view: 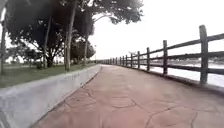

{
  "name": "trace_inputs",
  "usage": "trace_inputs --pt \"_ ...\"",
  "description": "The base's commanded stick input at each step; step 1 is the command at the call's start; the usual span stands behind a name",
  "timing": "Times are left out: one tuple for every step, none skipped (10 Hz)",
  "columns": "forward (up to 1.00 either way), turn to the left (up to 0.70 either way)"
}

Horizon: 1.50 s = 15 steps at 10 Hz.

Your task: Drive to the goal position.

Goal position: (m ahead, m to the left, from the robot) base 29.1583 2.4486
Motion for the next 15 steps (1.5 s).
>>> trace_inputs --pt "1.0 0.0" --pt "1.0 0.0" --pt "1.0 0.0" --pt "1.0 0.0" --pt "1.0 0.0" --pt "1.0 0.0" --pt "1.0 0.0" --pt "1.0 0.0" --pt "1.0 0.0" --pt "1.0 0.0" --pt "1.0 0.0" --pt "1.0 -0.11" --pt "1.0 -0.31" --pt "1.0 -0.4" --pt "1.0 -0.4"
